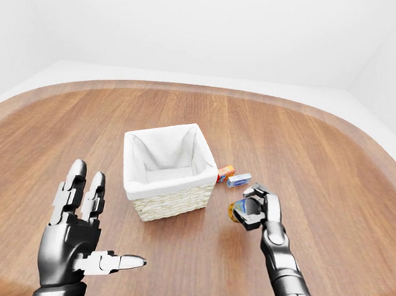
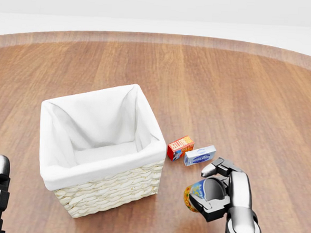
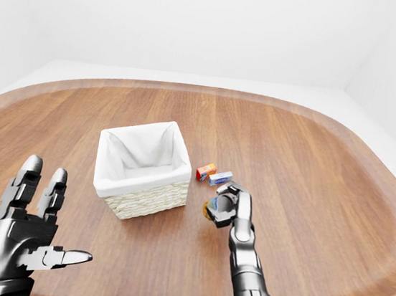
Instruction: Pick up the alphabet soup and put it in the basket.
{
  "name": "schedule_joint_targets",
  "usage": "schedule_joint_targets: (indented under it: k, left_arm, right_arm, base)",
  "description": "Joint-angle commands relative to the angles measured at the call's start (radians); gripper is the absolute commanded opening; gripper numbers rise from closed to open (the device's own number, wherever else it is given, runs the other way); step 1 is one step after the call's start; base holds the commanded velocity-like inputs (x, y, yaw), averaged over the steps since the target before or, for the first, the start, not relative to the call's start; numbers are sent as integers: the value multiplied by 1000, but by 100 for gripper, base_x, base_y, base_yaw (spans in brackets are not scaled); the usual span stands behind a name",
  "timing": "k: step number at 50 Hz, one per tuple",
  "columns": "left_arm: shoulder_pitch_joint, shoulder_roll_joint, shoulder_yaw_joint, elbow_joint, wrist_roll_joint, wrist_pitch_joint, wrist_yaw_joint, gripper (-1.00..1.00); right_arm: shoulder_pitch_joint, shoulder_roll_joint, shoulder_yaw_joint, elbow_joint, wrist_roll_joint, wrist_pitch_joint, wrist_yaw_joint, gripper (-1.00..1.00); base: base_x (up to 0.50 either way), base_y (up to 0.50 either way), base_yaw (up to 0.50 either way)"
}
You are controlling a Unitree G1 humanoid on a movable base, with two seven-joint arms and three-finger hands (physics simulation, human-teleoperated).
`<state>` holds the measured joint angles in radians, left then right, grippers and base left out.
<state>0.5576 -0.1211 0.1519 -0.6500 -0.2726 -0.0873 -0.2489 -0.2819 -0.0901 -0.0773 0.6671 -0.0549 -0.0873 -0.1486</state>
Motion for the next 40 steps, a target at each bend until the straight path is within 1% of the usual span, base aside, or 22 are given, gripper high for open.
schedule_joint_targets:
  k: [1,9,10,12,14,17,18,20,21,23,24,25,27,35,40]
  left_arm:
    - [-3,0,1,1,2,0,-1,100]
    - [-6,-2,9,2,-3,0,-5,100]
    - [-7,-2,10,3,-5,0,-7,100]
    - [-6,-4,10,3,-4,0,-8,100]
    - [-7,-5,9,3,-1,0,-8,100]
    - [-6,-5,5,4,4,0,-6,100]
    - [-5,-4,4,4,3,0,-6,100]
    - [-5,-4,4,4,3,0,-6,100]
    - [-9,-2,4,6,4,0,-4,100]
    - [-7,-1,2,5,4,0,-3,100]
    - [-7,-1,2,5,4,0,-3,100]
    - [-5,-1,2,4,4,0,-2,100]
    - [-2,-1,1,2,3,0,-3,100]
    - [5,-2,3,-3,-3,0,-8,100]
    - [5,-3,3,-2,-3,0,-11,100]
  right_arm:
    - [29,-2,-9,-170,-28,0,7,-100]
    - [40,2,-11,-264,-25,0,9,-100]
    - [41,2,-11,-278,-26,5,9,-100]
    - [54,6,-8,-332,-27,37,12,-100]
    - [58,9,-7,-361,-29,56,14,-100]
    - [47,12,-5,-403,-33,94,14,-100]
    - [43,13,-4,-407,-34,101,13,-100]
    - [43,13,-4,-407,-35,102,13,-100]
    - [35,15,-3,-423,-34,120,13,-100]
    - [30,17,0,-450,-36,145,12,-100]
    - [30,17,0,-451,-36,146,12,-100]
    - [25,19,2,-463,-37,160,12,-100]
    - [22,20,4,-480,-37,175,13,-100]
    - [11,35,21,-598,-56,175,10,-100]
    - [-8,41,29,-616,-66,175,5,-100]
  base:
    - [0,0,0]
    - [0,0,0]
    - [0,0,0]
    - [0,0,0]
    - [0,0,0]
    - [0,0,0]
    - [0,0,0]
    - [0,0,0]
    - [0,0,0]
    - [0,0,0]
    - [0,0,0]
    - [0,0,0]
    - [0,0,0]
    - [0,0,0]
    - [0,0,0]
